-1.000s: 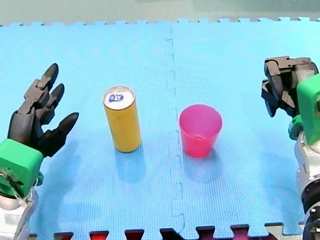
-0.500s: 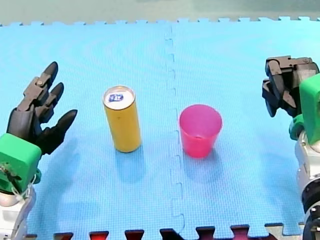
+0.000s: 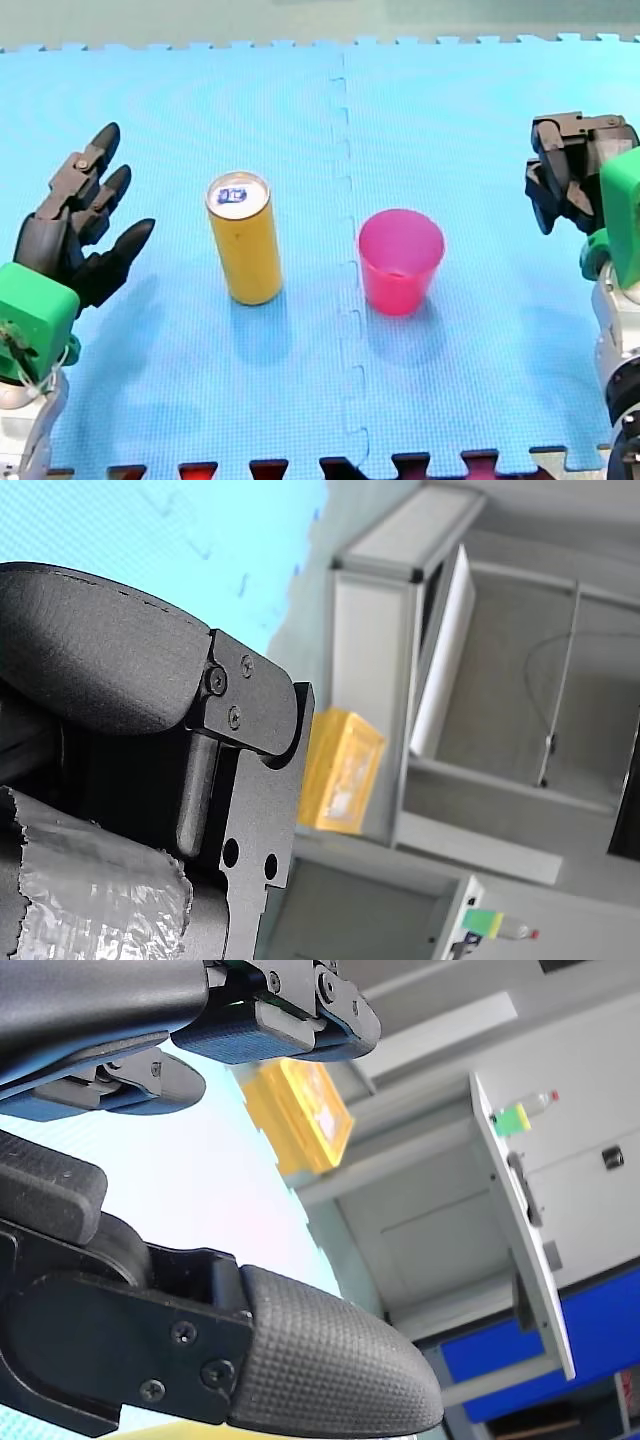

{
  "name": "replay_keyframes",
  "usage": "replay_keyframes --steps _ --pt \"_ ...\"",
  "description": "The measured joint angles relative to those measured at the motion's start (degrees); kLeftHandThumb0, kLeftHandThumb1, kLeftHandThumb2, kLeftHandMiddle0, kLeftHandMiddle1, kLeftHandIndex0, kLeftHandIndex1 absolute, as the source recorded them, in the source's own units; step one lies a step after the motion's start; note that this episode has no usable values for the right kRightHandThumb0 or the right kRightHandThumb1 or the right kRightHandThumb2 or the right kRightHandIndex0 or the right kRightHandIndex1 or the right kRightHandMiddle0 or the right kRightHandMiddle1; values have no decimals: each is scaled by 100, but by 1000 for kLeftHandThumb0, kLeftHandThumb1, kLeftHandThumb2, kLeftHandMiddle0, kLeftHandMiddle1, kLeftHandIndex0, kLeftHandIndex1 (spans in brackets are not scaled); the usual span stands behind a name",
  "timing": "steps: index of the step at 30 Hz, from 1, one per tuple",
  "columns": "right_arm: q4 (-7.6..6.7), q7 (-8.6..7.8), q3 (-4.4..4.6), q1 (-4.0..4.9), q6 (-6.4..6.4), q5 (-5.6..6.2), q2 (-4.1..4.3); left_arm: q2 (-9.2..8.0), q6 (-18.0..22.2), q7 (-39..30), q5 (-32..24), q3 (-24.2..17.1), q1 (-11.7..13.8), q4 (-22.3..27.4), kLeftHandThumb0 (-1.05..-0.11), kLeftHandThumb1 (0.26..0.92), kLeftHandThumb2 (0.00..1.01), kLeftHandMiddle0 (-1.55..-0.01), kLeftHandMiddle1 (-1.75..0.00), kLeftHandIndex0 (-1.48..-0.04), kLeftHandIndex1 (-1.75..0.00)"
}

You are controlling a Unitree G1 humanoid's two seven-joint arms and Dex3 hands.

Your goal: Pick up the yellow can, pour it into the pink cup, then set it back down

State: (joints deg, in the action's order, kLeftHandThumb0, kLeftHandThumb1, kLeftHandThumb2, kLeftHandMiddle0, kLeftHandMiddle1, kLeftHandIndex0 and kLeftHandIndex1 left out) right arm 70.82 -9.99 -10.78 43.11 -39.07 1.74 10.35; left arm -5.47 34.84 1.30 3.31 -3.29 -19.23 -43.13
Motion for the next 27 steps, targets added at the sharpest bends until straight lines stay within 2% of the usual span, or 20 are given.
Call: replay_keyframes --steps 8,27 --pt "-8 -1 5 -1 -1 -2 0 -223 79 -840 -311 -43 -138 -309 -1048 921 80 -382 -3 -323 -10" --pt "-9 14 30 -6 -4 -18 0 -412 278 -1787 -393 23 -482 -820 -1048 921 61 -345 0 -304 0"
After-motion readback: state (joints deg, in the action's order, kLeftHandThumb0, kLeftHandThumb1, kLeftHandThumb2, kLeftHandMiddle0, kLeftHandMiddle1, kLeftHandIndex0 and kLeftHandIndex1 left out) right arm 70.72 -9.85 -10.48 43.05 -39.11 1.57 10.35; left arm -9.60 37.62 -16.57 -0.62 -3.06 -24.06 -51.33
